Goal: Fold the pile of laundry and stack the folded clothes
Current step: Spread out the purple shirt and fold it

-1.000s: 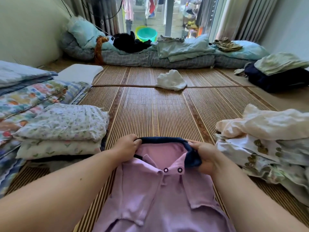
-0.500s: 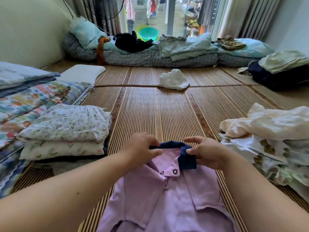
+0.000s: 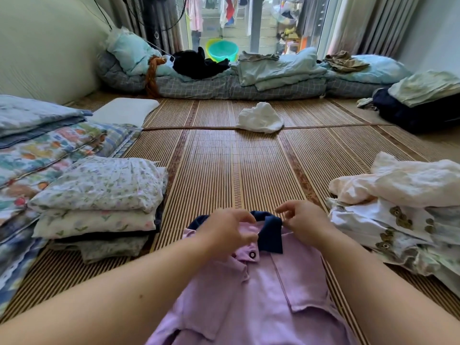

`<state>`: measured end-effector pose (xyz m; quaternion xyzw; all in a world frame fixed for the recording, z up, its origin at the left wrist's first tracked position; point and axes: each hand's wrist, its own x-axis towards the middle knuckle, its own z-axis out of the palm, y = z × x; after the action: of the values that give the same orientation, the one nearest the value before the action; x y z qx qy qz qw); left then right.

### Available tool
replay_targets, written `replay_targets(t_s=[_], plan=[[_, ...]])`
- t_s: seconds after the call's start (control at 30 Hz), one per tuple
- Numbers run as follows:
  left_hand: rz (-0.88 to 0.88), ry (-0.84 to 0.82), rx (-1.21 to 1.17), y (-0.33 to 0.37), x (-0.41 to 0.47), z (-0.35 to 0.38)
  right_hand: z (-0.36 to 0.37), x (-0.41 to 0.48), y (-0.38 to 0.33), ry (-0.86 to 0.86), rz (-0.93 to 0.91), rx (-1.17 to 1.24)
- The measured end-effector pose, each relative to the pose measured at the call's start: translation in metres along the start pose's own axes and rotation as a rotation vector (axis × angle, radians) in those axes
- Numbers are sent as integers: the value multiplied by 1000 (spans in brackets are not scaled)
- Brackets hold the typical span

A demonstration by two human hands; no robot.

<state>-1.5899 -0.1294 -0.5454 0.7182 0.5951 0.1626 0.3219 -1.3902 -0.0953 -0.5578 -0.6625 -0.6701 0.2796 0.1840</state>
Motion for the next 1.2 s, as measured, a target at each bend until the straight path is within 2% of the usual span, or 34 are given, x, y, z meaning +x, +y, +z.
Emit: replay_targets(t_s=[0.07, 0.17, 0.27, 0.33, 0.47, 0.53, 0.6, 0.7, 0.77, 0.83, 0.9, 1.1, 1.2], plan=[[-32, 19, -99, -13, -3, -22, 3, 6, -2, 47, -63, 123], [-137, 55, 223, -39, -1, -46, 3, 7, -17, -100, -64, 241], [-188, -97, 261, -47, -2, -47, -4, 12, -25, -368, -32, 120], [-188, -126, 233, -45, -2, -46, -8, 15, -25, -464, 9, 63], [-291, -133, 203, -44, 8, -53, -8, 22, -23, -435, -3, -280], [-370, -201, 235, -45, 12, -57, -8, 25, -22, -388, -37, -285], [-402, -223, 164, -47, 17, -62, -14, 27, -22, -388, -46, -286], [-326, -170, 10, -54, 22, -70, -28, 24, -19, -460, -31, -426], [-242, -161, 38, -56, 22, -74, -34, 20, -12, -499, -10, -533], [-204, -109, 111, -56, 22, -77, -36, 18, -6, -464, -8, -486], [-177, -17, 127, -50, 22, -81, -38, 16, -3, -340, -36, -355], [-49, 205, -104, -18, -18, -107, -67, -18, -22, 52, -151, -101], [64, 172, -214, -8, -63, -111, -79, -66, -29, 135, -267, -116]])
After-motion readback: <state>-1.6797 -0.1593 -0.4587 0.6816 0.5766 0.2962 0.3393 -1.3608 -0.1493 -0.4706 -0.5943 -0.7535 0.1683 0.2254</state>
